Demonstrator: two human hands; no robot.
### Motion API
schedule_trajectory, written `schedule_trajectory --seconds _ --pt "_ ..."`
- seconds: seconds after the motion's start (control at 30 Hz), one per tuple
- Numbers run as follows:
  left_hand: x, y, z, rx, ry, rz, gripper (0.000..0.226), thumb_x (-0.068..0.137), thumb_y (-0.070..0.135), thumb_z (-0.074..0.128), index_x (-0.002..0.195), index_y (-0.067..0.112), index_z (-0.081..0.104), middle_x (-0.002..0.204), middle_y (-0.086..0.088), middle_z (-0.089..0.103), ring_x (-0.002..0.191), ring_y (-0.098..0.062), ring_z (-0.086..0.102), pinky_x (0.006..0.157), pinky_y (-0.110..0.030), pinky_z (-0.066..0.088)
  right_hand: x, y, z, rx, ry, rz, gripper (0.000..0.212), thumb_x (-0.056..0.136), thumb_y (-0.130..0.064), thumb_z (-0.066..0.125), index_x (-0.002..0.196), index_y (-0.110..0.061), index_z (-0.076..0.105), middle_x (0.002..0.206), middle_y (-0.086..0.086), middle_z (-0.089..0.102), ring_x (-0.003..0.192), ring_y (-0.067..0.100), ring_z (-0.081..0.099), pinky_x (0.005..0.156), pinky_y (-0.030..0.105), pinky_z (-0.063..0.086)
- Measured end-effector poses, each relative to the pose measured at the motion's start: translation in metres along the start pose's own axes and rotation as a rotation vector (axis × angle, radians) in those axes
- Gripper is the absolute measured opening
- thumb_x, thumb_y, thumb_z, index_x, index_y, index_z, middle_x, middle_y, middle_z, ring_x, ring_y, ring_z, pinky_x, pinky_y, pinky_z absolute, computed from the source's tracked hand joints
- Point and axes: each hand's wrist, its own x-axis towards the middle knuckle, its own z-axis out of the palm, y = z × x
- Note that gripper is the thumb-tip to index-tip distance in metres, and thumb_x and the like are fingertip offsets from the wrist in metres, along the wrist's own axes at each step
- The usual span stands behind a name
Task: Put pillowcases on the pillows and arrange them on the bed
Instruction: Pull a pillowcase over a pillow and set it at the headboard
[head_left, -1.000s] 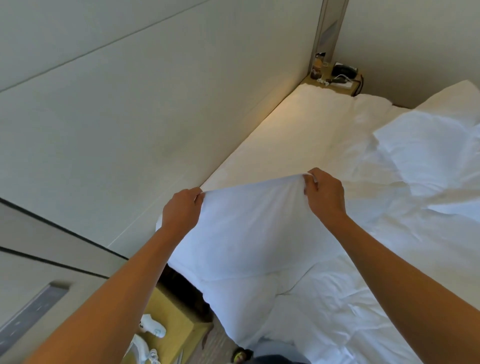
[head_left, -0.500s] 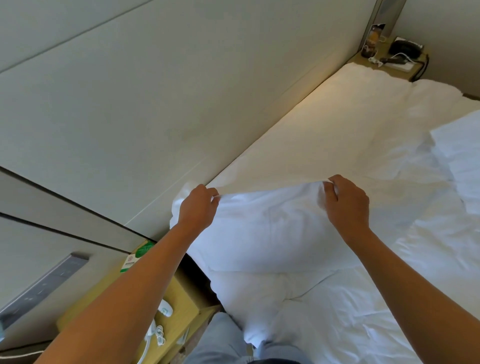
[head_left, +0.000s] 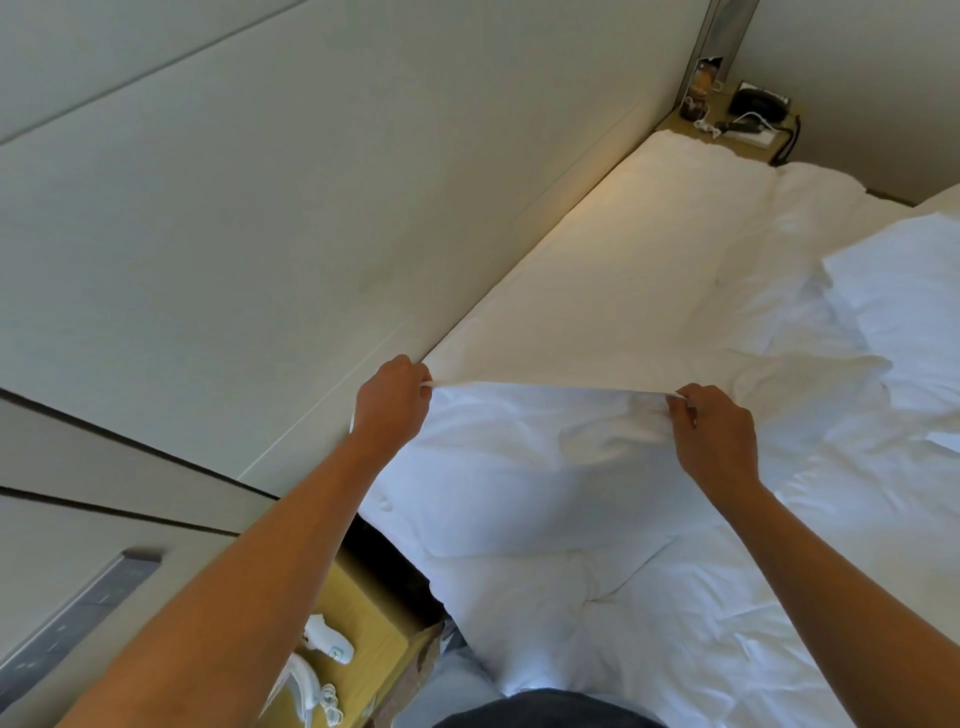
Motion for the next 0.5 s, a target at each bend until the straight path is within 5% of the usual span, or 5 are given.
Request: schedule_trajectory --seconds 0.17,0.5 --pt "0.025 -0.015 -0.022 -0.015 0.064 0.01 0.02 0.097 0.018 0.05 0.098 0.017 0.07 0.096 -0.001 0.061 0.087 -0.024 0.061 0.073 -0.039 0.054 0.013 -0.025 -0.002 -0.013 0.089 -0.03 0.023 0.105 -0.022 0.058 0.096 -0.007 0.072 0.086 0.014 0.071 0.071 0.036 0.066 0.07 0.039 0.053" --pt "0.045 -0.03 -0.025 -0.195 -0.092 0.03 0.02 0.092 0.016 0.055 0.079 0.008 0.066 0.076 -0.001 0.064 0.073 -0.026 0.065 0.06 -0.037 0.053 0.041 -0.047 -0.012 0.034 0.099 0.032 0.026 0.107 -0.027 0.055 0.111 -0.011 0.075 0.11 0.014 0.075 0.095 0.037 0.071 0.083 0.039 0.055"
